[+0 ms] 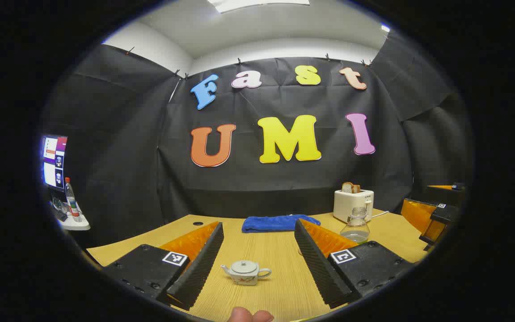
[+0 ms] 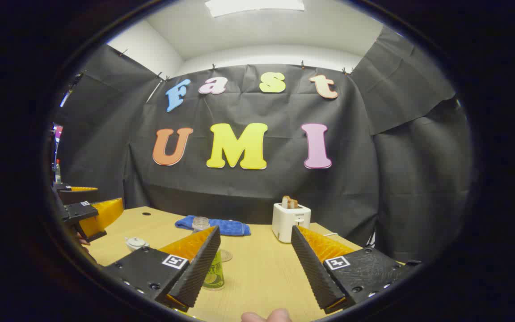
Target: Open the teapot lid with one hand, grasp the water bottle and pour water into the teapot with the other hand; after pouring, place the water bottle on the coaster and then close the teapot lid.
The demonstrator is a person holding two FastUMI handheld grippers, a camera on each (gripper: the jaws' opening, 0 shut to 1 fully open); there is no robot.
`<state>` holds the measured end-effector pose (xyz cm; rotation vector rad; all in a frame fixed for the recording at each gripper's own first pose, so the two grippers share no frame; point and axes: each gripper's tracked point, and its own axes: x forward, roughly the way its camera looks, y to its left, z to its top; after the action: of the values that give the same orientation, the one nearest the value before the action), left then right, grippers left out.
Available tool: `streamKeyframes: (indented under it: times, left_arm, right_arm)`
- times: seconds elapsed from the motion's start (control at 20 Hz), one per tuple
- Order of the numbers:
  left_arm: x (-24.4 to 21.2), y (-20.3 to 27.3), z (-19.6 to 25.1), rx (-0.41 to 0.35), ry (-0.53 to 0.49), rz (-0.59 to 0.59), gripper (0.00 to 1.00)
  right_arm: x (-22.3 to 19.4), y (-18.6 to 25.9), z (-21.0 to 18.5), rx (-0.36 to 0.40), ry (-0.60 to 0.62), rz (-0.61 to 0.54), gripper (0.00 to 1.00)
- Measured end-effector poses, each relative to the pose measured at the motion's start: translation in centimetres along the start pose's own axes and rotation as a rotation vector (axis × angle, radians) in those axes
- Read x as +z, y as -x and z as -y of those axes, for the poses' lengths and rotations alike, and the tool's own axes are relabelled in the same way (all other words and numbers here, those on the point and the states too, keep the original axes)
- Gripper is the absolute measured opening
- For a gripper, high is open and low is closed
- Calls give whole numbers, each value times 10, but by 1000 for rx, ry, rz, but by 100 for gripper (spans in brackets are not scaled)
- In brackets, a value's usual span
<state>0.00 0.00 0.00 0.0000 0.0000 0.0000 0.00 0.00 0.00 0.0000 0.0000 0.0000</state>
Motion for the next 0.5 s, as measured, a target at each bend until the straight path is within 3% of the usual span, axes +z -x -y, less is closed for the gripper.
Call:
streamKeyframes:
  times: [0.5]
  left_arm:
    - [-8, -4, 2, -4, 3, -22, 100]
  right_arm:
    - [-9, -4, -6, 17, -9, -29, 95]
